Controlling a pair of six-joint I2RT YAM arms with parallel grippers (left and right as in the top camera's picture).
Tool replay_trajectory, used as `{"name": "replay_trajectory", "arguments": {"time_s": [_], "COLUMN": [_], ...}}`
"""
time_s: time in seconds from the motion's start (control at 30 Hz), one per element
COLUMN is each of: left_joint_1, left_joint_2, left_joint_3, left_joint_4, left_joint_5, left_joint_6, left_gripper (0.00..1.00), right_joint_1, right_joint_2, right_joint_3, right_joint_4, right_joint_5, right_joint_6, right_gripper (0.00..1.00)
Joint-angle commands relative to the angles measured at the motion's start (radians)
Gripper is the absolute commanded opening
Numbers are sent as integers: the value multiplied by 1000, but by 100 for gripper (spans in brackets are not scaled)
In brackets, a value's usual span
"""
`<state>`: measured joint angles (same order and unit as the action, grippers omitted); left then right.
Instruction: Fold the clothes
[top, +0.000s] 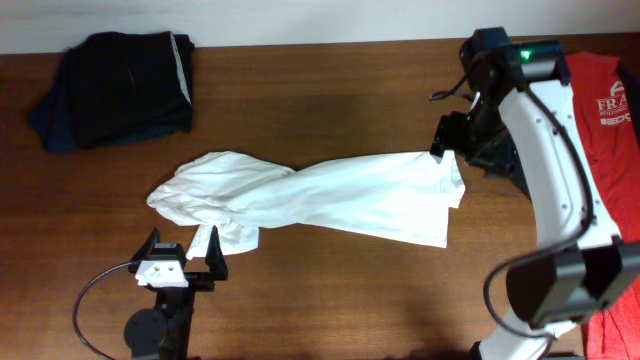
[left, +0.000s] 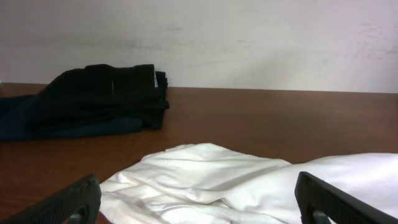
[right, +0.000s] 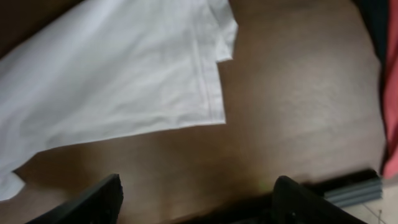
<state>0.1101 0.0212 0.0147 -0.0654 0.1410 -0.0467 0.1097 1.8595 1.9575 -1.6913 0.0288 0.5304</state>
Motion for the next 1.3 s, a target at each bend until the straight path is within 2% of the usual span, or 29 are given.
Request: {"name": "replay_trajectory", "arguments": {"time_s": [0.0,0.07,0.1,0.23,0.33,0.43,0.47,0.5,0.53,0.67,0.8,0.87,0.9,1.03,1.27], "left_joint_1": [2,2,2,2,2,2,2,2,2,2,2,2,2,2,2], "left_joint_2": [-8,-8,-8,-8,-8,-8,-8,-8,-8,-8,-7,-8,-7,-8,-8], "left_joint_3": [-6,-6,-6,-5,-5,-5,-5,-5,-5,-5,-5,-5,-5,-5,-5], "left_joint_4": [-1,-1,-1,1,5,5,6,6,6,6,6,6,6,6,6], "left_joint_5": [0,0,0,58,138,172,183,186,186,186,186,186,186,185,185], "left_joint_6": [-6,-6,-6,-10,-10,-10,-10,-10,-10,-10,-10,-10,-10,-10,-10], "left_gripper": [99,99,99,99,99,99,99,99,99,99,99,99,99,99,99], "right_joint_1": [53,83,98,106,71,14,2,-14,-29,-64,-74,-74,-74,-71,-71], "right_joint_2": [-129,-212,-252,-331,-329,-325,-325,-325,-325,-325,-325,-322,-320,-302,-248], "right_joint_3": [-130,-260,-335,-632,-802,-916,-934,-942,-945,-970,-1070,-1116,-1130,-1165,-1167], "right_joint_4": [-3,58,107,325,557,730,747,745,732,730,852,909,921,983,1003], "right_joint_5": [212,207,207,130,-74,-130,-119,-105,-103,-60,-90,-122,-137,-194,-179], "right_joint_6": [231,238,238,217,45,16,16,16,16,16,20,20,21,27,27], "right_gripper": [87,97,99,99,99,99,94,79,75,84,92,90,85,75,72]}}
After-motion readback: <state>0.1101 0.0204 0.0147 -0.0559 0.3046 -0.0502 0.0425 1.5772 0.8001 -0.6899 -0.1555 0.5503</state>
